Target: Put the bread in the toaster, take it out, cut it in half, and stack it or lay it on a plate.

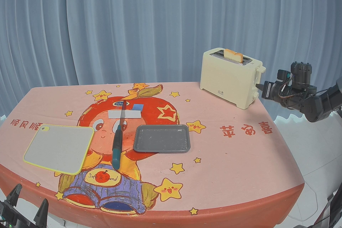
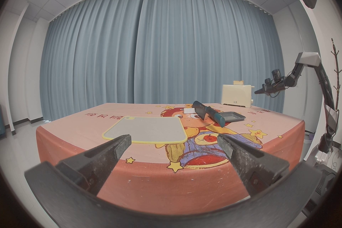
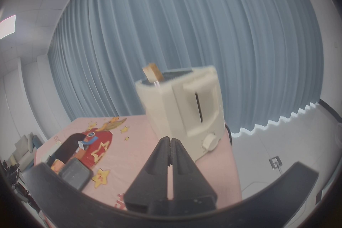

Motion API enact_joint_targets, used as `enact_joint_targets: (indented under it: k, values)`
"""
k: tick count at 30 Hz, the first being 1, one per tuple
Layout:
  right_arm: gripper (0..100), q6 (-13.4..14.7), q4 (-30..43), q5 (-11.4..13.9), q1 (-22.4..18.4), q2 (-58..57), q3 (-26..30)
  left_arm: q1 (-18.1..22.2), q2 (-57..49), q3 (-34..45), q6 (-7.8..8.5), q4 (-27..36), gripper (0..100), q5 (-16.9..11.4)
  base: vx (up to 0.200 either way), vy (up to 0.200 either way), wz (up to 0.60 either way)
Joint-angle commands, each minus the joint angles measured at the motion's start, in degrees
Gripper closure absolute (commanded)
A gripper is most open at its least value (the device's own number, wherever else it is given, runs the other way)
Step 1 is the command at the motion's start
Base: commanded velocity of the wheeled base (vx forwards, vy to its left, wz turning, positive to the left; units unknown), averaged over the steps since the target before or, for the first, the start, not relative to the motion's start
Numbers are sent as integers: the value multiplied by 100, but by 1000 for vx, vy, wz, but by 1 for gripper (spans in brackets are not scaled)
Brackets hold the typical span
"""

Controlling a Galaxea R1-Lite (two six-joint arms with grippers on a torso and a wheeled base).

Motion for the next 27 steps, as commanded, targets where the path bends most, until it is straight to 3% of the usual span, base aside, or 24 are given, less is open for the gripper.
enact_joint_targets:
  k: [1,9,16,27]
  values:
    - [100,8,-30,16,-30,-681,66,0,-3,101,-1,3,0,4,0,0,0]
    - [100,52,-460,-28,-57,-681,-110,0,-3,101,-1,-6,0,4,0,0,0]
    - [100,597,-1120,-212,-65,-118,-418,0,-3,101,-1,-6,0,4,0,0,0]
    - [100,632,-1111,-221,-320,453,-752,0,-3,101,-1,-6,0,4,0,0,0]
